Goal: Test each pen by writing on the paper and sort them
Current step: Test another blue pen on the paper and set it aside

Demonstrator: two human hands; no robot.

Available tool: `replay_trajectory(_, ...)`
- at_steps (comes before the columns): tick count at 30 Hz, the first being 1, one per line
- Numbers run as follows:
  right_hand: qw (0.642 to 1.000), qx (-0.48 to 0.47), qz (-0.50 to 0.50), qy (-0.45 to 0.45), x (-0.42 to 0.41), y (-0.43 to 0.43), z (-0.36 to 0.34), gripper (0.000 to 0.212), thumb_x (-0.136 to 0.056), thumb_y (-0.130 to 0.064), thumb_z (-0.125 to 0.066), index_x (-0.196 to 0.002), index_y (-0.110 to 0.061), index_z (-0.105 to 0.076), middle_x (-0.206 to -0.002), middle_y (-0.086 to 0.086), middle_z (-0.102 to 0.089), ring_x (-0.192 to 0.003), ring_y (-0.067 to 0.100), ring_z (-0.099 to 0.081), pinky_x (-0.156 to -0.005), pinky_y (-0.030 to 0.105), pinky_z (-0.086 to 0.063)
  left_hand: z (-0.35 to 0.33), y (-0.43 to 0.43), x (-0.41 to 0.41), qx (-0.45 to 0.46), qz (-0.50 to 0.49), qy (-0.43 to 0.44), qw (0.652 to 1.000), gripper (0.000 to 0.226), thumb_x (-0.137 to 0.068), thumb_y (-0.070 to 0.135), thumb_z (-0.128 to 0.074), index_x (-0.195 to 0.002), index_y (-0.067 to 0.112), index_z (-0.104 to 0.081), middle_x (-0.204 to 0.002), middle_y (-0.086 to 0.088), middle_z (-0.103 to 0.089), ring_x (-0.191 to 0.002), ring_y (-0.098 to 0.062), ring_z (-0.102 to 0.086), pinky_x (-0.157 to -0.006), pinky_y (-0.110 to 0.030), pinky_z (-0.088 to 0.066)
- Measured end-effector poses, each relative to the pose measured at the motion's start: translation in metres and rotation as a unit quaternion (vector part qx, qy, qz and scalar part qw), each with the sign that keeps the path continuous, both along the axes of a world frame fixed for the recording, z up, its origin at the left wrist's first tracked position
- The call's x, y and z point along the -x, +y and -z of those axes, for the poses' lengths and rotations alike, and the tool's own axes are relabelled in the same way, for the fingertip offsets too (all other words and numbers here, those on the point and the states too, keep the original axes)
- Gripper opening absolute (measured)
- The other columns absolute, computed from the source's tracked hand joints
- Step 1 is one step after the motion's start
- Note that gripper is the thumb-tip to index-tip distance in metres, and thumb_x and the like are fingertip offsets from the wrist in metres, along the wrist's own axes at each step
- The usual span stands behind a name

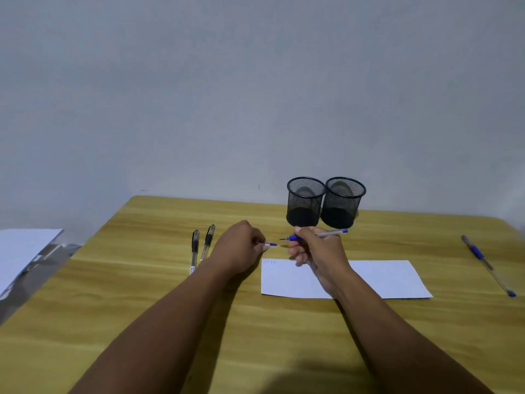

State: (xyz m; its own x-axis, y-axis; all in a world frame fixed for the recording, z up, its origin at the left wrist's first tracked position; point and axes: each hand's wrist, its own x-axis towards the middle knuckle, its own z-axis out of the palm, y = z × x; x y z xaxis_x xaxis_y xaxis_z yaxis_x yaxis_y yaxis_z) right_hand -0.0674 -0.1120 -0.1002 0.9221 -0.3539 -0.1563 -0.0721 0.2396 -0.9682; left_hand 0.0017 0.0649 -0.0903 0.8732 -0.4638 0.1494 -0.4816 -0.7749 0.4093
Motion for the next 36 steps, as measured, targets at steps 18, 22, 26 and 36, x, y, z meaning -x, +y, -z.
replay_trajectory(18, 1.0, 0.0, 0.014, -0.007, -0.005, -0.001, 0.006, 0.012, -0.096, -0.005, -0.061, -0.091, 0.004, -0.065, -0.068, 0.019, -0.071, -0.052, 0.022, -0.062, -0.048, 0.03, -0.05, 0.003, 0.007, 0.0, 0.235, 0.01, 0.197, 0.952, 0.002, -0.09, 0.022, -0.073, -0.09, 0.02, -0.071, -0.088, -0.006, -0.072, -0.076, -0.012, -0.061, -0.067, -0.022, -0.047)
replay_trajectory(22, 1.0, -0.002, -0.005, -0.008, -0.004, -0.003, 0.006, 0.015, -0.097, -0.008, -0.065, -0.095, 0.007, -0.066, -0.069, 0.02, -0.07, -0.051, 0.021, -0.063, -0.049, 0.029, -0.05, 0.0, 0.006, 0.001, 0.253, 0.024, 0.221, 0.942, 0.003, -0.09, 0.018, -0.073, -0.092, 0.016, -0.072, -0.087, -0.008, -0.071, -0.072, -0.009, -0.06, -0.061, -0.012, -0.046)
replay_trajectory(26, 0.999, -0.002, -0.031, -0.015, -0.002, -0.004, 0.004, 0.017, -0.098, -0.01, -0.067, -0.092, 0.007, -0.067, -0.069, 0.019, -0.068, -0.052, 0.019, -0.062, -0.049, 0.027, -0.05, -0.001, 0.002, 0.002, 0.269, 0.035, 0.247, 0.93, 0.009, -0.088, 0.018, -0.074, -0.094, 0.012, -0.073, -0.081, -0.003, -0.071, -0.07, -0.006, -0.064, -0.061, -0.012, -0.048)
replay_trajectory(36, 0.997, 0.022, -0.07, -0.02, 0.001, -0.007, -0.001, 0.012, -0.099, -0.009, -0.066, -0.096, 0.002, -0.07, -0.072, 0.017, -0.068, -0.056, 0.019, -0.062, -0.049, 0.028, -0.051, 0.0, -0.005, 0.0, 0.263, 0.02, 0.204, 0.943, 0.008, -0.085, 0.017, -0.078, -0.09, 0.011, -0.076, -0.088, -0.016, -0.074, -0.07, -0.013, -0.065, -0.06, -0.014, -0.051)
